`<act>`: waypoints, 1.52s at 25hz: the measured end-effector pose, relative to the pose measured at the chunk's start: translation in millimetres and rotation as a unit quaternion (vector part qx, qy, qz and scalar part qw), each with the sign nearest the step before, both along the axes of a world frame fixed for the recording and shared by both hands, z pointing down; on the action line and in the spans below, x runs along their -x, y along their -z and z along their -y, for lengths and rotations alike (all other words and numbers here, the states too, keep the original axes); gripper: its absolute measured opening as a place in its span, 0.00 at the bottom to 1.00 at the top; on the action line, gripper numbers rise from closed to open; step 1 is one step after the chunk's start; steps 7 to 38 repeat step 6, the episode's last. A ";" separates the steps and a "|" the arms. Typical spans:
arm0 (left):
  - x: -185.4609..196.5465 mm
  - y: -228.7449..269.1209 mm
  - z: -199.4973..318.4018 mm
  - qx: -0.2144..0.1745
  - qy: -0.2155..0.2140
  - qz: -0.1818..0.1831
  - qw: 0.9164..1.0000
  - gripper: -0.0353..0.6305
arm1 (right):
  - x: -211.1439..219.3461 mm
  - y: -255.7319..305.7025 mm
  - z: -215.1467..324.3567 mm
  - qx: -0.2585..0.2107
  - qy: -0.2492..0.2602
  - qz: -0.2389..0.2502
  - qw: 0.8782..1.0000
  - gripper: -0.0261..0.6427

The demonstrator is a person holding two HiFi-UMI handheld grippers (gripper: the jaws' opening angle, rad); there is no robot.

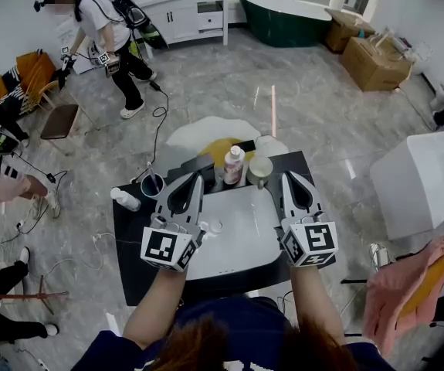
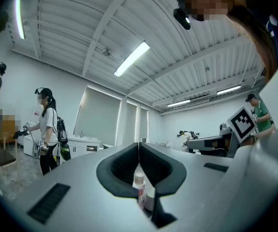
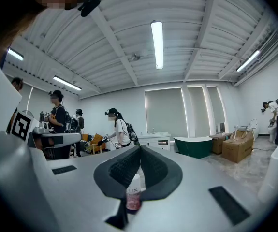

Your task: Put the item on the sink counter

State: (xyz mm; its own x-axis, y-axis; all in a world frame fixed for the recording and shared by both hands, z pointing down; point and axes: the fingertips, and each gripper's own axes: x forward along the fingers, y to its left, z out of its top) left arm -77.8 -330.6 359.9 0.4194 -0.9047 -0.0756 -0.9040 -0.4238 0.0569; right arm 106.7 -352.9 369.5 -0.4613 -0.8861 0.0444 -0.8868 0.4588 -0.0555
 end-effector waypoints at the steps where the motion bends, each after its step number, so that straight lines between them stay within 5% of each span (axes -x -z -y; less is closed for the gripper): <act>1: 0.5 0.0 -0.8 0.001 -0.001 0.000 1.000 0.09 | 0.8 0.6 -0.7 0.000 0.000 0.000 1.000 0.06; 38: -0.2 0.7 -3.3 0.002 -0.005 -0.002 1.000 0.09 | 0.4 2.6 -2.9 0.000 -0.003 -0.002 1.000 0.06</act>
